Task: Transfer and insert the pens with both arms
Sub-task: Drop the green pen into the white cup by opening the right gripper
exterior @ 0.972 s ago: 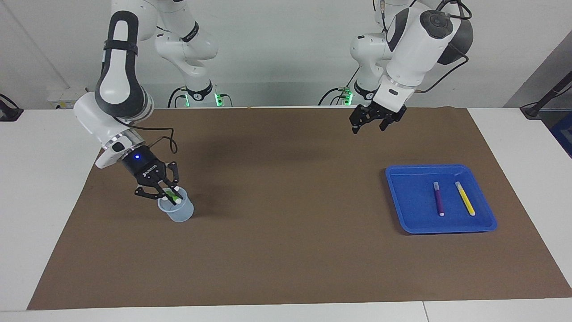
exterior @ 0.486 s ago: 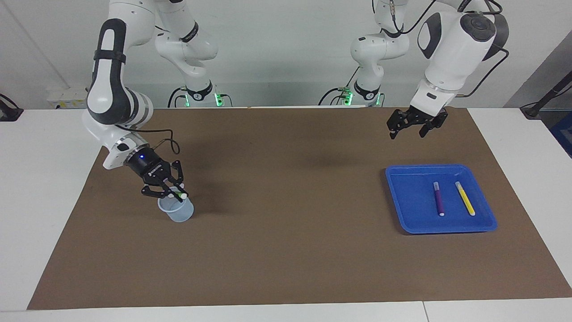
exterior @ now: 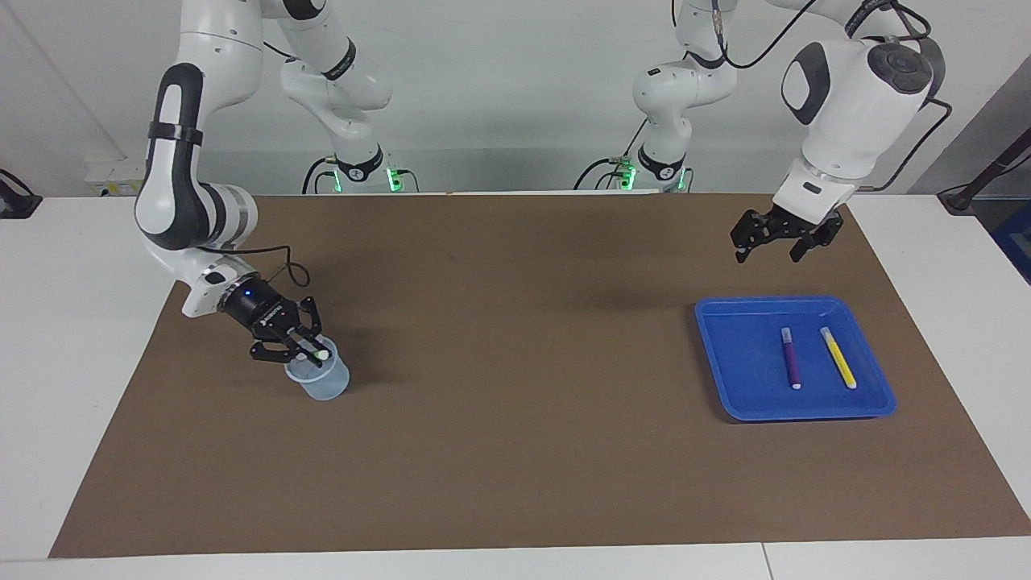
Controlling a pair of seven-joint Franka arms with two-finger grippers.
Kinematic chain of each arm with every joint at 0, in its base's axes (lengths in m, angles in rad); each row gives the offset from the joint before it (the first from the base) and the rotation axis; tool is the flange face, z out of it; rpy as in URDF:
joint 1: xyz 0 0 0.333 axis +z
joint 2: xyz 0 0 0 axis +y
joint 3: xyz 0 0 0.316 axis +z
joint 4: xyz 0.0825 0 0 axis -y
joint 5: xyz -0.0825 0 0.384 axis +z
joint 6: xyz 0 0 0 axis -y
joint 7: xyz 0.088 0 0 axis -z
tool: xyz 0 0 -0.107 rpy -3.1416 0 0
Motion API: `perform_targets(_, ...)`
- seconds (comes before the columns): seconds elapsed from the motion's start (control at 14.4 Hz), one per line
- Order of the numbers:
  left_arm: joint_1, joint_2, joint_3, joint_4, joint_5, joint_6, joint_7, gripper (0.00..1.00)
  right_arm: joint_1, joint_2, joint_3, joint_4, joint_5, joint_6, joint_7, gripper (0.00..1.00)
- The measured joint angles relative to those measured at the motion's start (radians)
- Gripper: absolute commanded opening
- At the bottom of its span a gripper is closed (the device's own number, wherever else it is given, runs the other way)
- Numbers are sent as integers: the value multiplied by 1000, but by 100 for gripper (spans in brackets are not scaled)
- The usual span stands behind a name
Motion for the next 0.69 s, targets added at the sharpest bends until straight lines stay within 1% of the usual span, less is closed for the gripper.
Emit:
perform_targets(0.07, 5, 10, 0, -2, 6, 6, 8, 100, 0, 0, 2, 0, 0, 0, -3, 0)
perform_targets(0.14, 6, 18, 0, -4, 13, 12, 12, 100, 0, 2, 2, -2, 0, 0, -15, 15)
perform_targets(0.21, 6, 26, -1, -4, 16, 21, 16, 100, -3, 8, 2, -4, 0, 0, -30, 61)
perform_targets(0.28, 7, 33, 0, -5, 18, 28, 21, 100, -5, 16, 1, -6, 0, 0, -42, 100)
perform_targets(0.56, 31, 52, 0, -31, 21, 72, 58, 100, -9, 31, -1, -5, 1, 0, -51, 100)
perform_targets(0.69, 34, 56, 0, -37, 21, 80, 62, 100, -7, 25, -1, 12, 0, 22, -15, 100)
